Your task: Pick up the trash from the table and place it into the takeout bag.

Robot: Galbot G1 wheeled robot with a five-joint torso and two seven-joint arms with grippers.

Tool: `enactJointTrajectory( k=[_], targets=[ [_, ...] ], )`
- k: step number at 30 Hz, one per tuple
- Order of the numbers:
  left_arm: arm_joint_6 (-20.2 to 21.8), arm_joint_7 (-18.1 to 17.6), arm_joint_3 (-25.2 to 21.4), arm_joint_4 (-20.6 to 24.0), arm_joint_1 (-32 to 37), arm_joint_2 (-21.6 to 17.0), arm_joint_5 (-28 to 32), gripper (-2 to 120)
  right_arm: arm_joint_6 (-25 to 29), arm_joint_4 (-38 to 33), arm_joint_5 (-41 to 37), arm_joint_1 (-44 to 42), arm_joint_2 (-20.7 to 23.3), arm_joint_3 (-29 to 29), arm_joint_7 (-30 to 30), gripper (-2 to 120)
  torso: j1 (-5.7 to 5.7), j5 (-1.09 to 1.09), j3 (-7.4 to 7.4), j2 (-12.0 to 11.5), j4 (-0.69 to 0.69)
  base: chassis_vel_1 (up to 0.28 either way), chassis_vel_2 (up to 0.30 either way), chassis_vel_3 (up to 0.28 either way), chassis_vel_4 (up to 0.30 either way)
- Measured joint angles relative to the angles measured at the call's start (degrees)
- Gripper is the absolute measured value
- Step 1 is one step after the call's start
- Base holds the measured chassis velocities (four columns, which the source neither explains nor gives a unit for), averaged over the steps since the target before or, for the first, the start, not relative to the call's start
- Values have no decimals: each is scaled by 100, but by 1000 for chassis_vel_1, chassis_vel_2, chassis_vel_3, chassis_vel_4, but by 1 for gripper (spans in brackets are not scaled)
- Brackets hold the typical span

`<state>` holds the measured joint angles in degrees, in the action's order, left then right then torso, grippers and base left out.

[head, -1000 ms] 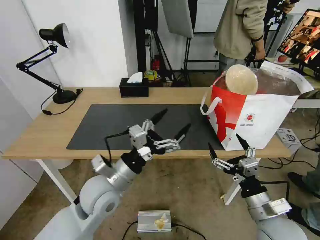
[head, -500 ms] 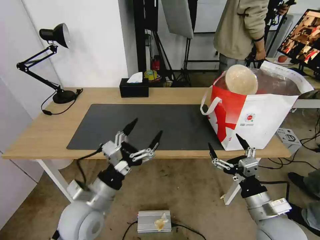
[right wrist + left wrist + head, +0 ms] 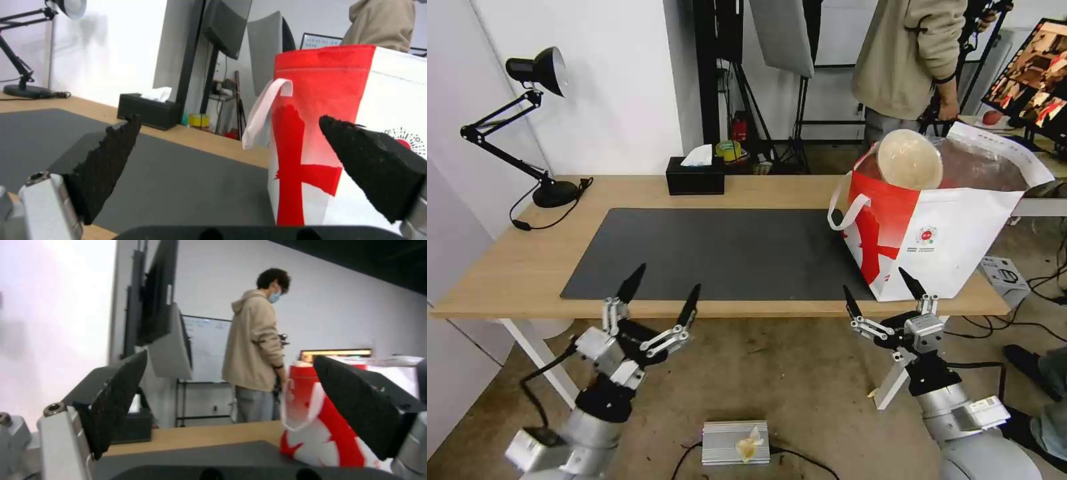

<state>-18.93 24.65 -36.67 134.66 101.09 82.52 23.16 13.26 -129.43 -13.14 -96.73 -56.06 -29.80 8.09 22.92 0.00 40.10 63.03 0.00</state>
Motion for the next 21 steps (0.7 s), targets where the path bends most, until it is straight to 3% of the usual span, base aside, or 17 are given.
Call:
enactJointTrajectory(
  k=[6,21],
  targets=[
    [-309,21,-498,-41,85,180,43,100,0,0,0,0,0,0,0,100,0,0,0,0,0,0,0,0,0],
    [-581,201,-649,-191,137,393,-13,100,0,0,0,0,1,0,0,100,0,0,0,0,0,0,0,0,0]
  ],
)
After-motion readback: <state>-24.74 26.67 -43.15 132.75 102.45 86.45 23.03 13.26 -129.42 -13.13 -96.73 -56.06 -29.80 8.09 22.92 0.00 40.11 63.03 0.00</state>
